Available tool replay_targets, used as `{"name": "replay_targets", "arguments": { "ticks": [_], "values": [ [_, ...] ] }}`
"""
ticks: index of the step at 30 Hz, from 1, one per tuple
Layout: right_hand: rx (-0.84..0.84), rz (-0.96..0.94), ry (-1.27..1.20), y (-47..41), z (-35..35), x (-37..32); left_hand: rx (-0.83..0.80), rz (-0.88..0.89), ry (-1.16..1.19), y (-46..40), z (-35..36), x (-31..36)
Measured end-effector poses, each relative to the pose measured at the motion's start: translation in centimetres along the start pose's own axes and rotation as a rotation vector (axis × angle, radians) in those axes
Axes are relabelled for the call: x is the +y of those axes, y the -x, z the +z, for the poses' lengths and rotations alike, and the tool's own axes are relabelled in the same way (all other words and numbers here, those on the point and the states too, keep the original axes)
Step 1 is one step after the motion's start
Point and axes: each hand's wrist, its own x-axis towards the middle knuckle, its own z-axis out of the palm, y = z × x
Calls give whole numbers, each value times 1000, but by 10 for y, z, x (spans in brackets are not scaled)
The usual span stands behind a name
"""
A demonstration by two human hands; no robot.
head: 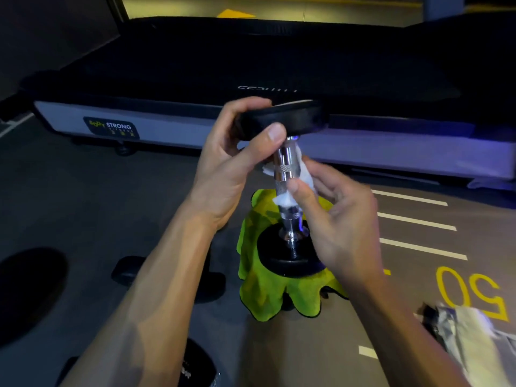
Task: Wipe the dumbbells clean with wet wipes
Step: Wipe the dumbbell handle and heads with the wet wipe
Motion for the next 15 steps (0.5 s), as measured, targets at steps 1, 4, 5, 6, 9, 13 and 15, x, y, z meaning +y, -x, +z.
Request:
{"name": "replay_targets", "arguments": {
  "ticks": [1, 4, 5, 6, 9, 13, 15],
  "values": [
    [-22, 17, 24, 6, -1, 2, 5, 5, 8, 0, -1, 0],
    [-109, 113, 95, 18, -9, 9, 11, 10, 24, 1, -1, 0],
    [-137, 142, 99, 15, -12, 9, 12, 8, 23, 0, 1, 1],
    [-155, 152, 88, 10, -14, 7, 13, 5, 24, 0, 3, 2],
    [-110, 99, 29, -10, -11, -5, 11, 5, 23, -1, 8, 5],
    [-84, 61, 30, -5, -2, -4, 3, 9, 27, -1, 7, 3],
    [-146, 67, 127, 10, -4, 4, 9, 8, 48, 0, 5, 2]
  ]
}}
